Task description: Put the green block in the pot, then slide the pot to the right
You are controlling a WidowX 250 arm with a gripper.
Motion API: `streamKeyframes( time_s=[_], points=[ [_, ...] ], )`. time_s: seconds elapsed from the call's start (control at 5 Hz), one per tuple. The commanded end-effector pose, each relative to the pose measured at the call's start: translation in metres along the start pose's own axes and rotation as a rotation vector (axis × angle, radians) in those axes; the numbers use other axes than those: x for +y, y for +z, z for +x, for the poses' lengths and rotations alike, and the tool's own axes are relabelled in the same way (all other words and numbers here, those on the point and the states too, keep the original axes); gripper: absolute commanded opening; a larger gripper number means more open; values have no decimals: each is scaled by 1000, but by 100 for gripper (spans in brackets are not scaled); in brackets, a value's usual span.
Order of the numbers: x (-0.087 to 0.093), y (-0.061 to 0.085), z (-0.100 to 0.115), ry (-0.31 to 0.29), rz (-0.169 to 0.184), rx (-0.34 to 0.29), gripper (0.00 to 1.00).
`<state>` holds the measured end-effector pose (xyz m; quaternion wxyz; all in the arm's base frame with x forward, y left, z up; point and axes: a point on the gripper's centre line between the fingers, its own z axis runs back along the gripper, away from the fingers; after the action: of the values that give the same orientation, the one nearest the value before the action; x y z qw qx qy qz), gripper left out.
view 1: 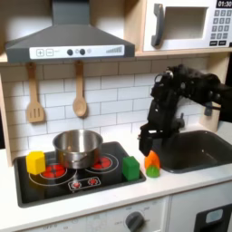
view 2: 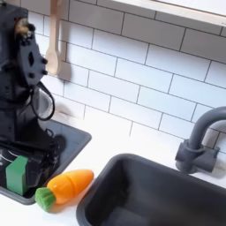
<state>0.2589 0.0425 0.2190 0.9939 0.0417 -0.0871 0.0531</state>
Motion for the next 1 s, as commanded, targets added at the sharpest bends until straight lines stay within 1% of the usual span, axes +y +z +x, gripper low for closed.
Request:
streamKeyframes(
  time_s=[0.0,0.4,0.6,0.8],
  points=[
    [5,-9,26,14,18,1,100],
    [16,-18,31,20,37,17,100],
    [19,-25,36,27,41,32,100],
    [20,-34,41,24,34,51,100]
  ],
)
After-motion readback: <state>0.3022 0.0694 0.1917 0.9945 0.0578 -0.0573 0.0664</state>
